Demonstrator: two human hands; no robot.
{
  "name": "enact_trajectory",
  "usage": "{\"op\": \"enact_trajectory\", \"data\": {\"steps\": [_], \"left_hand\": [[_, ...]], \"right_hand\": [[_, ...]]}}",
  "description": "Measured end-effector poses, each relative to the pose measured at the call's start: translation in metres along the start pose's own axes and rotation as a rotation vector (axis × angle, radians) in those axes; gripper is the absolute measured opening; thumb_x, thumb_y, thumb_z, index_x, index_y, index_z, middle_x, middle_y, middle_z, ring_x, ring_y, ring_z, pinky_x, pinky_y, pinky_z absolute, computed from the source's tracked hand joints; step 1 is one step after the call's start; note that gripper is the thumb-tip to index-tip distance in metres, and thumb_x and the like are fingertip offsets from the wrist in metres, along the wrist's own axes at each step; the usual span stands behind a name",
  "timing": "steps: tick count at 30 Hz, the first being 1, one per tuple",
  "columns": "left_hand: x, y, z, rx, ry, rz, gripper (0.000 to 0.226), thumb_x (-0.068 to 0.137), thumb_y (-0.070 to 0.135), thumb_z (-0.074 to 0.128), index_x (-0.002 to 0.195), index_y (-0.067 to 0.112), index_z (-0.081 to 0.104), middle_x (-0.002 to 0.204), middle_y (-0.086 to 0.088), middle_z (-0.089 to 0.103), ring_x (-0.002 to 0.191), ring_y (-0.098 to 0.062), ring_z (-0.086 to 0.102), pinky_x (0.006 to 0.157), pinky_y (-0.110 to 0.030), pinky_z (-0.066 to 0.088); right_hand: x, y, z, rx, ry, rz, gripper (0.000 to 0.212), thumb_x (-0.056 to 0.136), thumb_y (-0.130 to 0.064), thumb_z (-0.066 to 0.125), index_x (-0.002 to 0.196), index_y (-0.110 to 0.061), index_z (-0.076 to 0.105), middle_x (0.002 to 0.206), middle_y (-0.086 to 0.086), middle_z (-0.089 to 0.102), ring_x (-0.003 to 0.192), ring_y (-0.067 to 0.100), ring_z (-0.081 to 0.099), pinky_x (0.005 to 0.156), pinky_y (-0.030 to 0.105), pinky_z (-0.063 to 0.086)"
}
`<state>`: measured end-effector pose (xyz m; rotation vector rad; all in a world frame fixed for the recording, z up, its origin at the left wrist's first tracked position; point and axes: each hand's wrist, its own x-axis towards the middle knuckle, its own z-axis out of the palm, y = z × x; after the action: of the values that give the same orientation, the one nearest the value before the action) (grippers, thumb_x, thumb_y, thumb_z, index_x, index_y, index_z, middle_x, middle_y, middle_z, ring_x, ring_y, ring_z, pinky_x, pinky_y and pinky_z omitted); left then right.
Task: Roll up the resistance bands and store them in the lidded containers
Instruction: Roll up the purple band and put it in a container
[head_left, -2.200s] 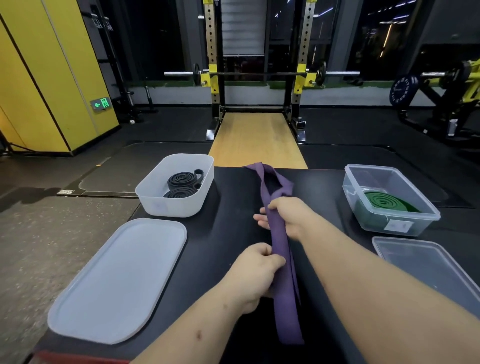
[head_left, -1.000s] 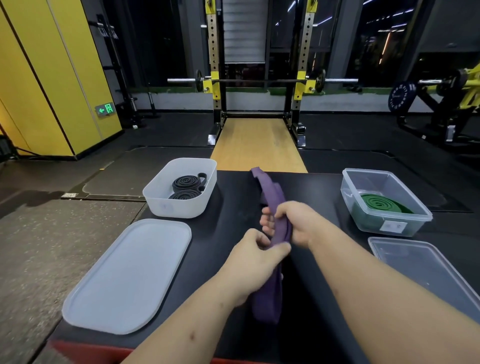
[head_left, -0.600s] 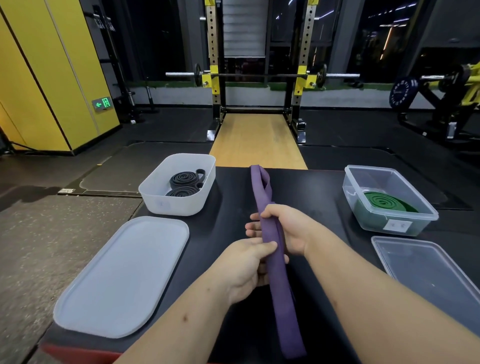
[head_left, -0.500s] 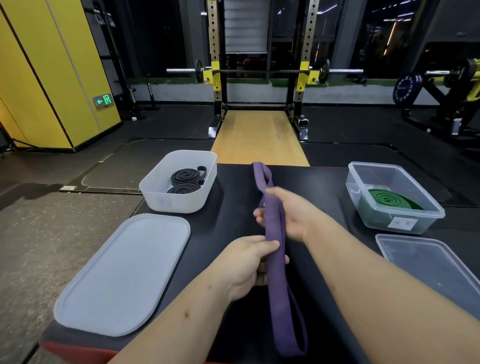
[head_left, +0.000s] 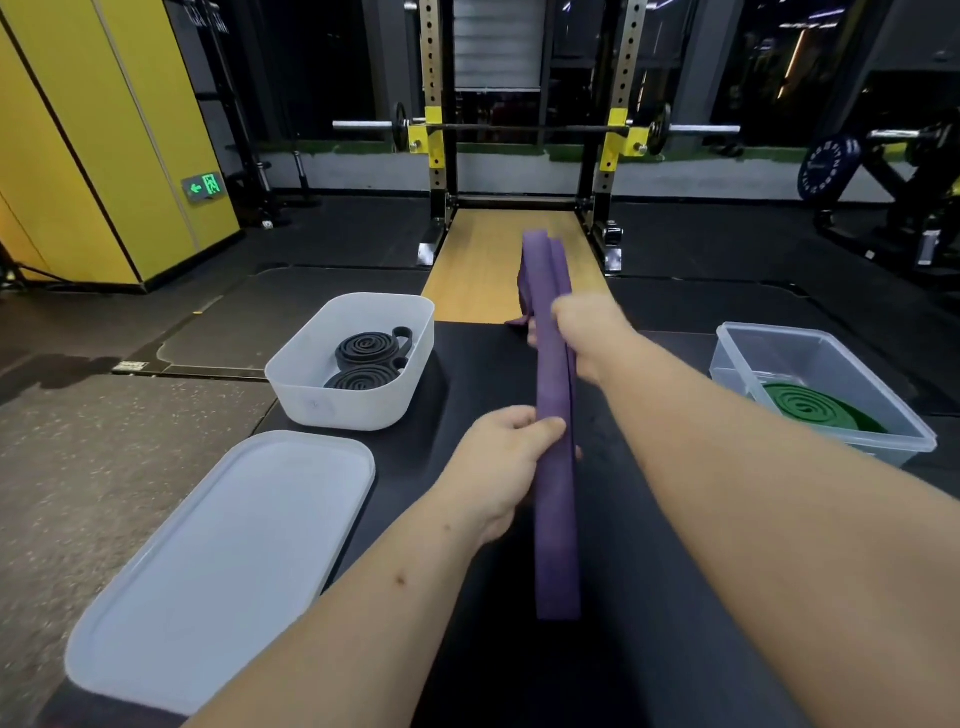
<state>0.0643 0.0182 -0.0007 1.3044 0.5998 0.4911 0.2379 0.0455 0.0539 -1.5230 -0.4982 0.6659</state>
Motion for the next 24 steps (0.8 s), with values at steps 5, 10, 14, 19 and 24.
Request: {"op": "enact_trajectory", "data": {"steps": [5,10,14,19,24], "left_hand": [[-0.015,-0.024,-0.003,0.038,-0.059,-0.155,0.021,0.101,0.016,0.059,0.091,0.006,0.073,0.079,-0.009,0.074,0.065,-0.015,0.069,0.056,-0.024,0.053],[-0.024,-0.031,-0.007,0.089,0.008,-0.181,0.031,0.103,0.024,0.058,0.106,-0.003,0.072,0.077,-0.003,0.074,0.061,-0.008,0.067,0.055,-0.021,0.052],[-0.027,-0.023,-0.001,0.076,0.01,-0.098,0.029,0.105,0.027,0.056,0.103,0.002,0.071,0.082,-0.006,0.074,0.071,-0.016,0.066,0.067,-0.028,0.054],[-0.028,-0.023,0.003,0.087,0.132,-0.072,0.011,0.097,0.022,0.064,0.107,0.018,0.065,0.093,-0.01,0.076,0.072,-0.026,0.074,0.07,-0.041,0.062],[-0.032,-0.027,0.007,0.246,0.146,-0.129,0.018,0.086,0.035,0.066,0.099,0.023,0.067,0.096,-0.006,0.076,0.092,-0.032,0.074,0.074,-0.045,0.06]], "right_hand": [[-0.014,0.055,-0.013,-0.143,-0.062,0.339,0.032,0.1,-0.009,0.049,0.131,-0.002,0.047,0.123,0.016,0.062,0.103,0.036,0.071,0.086,0.049,0.062],[-0.029,0.073,-0.014,-0.154,-0.086,0.363,0.03,0.097,-0.015,0.059,0.125,-0.002,0.057,0.113,0.018,0.07,0.1,0.033,0.071,0.077,0.042,0.061],[-0.041,0.06,-0.02,-0.05,-0.103,0.288,0.025,0.102,-0.019,0.059,0.116,0.0,0.063,0.09,0.012,0.067,0.08,0.023,0.066,0.068,0.037,0.054],[-0.042,0.059,-0.038,-0.045,-0.049,0.261,0.03,0.106,-0.02,0.055,0.127,0.001,0.058,0.101,0.015,0.07,0.088,0.028,0.071,0.063,0.036,0.06],[-0.069,0.081,-0.046,-0.394,-0.107,0.29,0.022,0.101,-0.019,0.058,0.117,-0.005,0.06,0.097,0.013,0.069,0.082,0.026,0.071,0.059,0.035,0.061]]}}
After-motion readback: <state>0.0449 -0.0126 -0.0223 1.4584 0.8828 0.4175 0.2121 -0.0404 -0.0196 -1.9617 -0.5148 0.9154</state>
